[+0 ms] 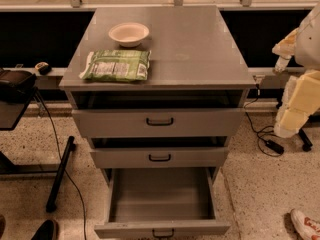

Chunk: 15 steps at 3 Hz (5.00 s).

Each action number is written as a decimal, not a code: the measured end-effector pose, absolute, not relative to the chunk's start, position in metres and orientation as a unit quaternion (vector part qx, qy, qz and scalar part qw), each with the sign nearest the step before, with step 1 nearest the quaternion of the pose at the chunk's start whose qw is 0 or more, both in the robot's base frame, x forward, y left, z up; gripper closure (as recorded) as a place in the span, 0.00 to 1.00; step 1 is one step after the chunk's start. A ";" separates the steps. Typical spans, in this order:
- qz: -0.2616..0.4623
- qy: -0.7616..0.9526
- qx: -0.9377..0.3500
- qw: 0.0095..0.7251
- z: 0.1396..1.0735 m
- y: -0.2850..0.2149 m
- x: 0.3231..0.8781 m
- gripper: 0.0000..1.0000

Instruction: Close bottom drawer

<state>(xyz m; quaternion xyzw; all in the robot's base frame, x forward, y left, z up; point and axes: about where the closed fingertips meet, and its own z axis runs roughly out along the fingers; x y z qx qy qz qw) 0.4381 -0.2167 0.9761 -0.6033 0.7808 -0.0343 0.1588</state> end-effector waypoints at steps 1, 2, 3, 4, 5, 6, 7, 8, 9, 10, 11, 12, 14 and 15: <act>-0.034 0.781 -0.603 0.159 0.976 -0.217 0.438 0.00; 0.004 0.785 -0.601 0.148 0.950 -0.218 0.450 0.00; 0.055 0.793 -0.584 0.164 0.915 -0.203 0.442 0.00; 0.102 0.793 -0.564 0.207 0.870 -0.176 0.412 0.00; 0.108 0.814 -0.527 0.220 0.836 -0.186 0.393 0.00; 0.107 0.814 -0.526 0.220 0.835 -0.187 0.392 0.00; 0.158 0.802 -0.506 0.274 0.796 -0.171 0.398 0.00; 0.228 0.773 -0.506 0.307 0.712 -0.127 0.382 0.00; 0.264 0.752 -0.529 0.292 0.640 -0.103 0.356 0.00; 0.272 0.751 -0.527 0.292 0.637 -0.102 0.351 0.00; 0.238 0.737 -0.542 0.327 0.636 -0.098 0.359 0.00; 0.198 0.727 -0.568 0.331 0.571 -0.100 0.367 0.00; 0.161 0.737 -0.574 0.318 0.429 -0.118 0.410 0.00; 0.146 0.731 -0.574 0.340 0.433 -0.124 0.439 0.00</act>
Offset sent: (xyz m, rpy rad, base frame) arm 0.0292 -0.0055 -0.0686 0.1231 0.1903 0.0048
